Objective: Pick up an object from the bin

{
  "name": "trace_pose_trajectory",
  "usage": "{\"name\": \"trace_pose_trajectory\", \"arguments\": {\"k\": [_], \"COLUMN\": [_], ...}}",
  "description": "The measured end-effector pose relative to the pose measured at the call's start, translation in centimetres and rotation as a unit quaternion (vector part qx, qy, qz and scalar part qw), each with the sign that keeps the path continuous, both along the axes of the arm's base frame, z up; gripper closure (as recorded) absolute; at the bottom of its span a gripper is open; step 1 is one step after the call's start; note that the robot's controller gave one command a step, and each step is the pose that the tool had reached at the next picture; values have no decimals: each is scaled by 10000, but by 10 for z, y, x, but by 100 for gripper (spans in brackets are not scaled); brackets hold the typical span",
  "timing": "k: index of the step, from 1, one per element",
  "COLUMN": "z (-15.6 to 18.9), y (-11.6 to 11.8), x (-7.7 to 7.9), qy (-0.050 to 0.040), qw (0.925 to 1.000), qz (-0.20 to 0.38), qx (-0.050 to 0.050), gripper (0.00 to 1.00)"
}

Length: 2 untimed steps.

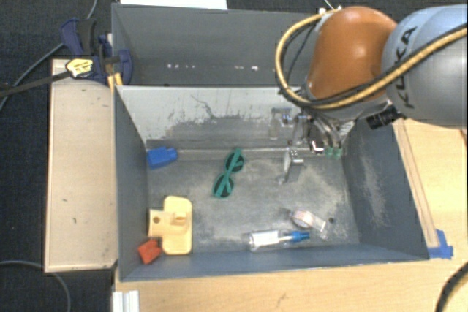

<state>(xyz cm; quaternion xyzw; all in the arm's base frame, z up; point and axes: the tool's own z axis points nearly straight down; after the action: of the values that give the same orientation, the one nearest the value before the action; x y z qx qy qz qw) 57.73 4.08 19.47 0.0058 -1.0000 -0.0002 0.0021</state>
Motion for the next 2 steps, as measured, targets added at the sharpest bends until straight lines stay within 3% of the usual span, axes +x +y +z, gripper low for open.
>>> {"name": "trace_pose_trajectory", "arguments": {"k": [1, 2], "z": [5, -110], "y": [0, 74], "x": [1, -5], "qy": [-39, -24], "qw": [10000, 9773], "qz": [-11, 2116], "qx": [3, 14], "gripper": [0, 0]}}
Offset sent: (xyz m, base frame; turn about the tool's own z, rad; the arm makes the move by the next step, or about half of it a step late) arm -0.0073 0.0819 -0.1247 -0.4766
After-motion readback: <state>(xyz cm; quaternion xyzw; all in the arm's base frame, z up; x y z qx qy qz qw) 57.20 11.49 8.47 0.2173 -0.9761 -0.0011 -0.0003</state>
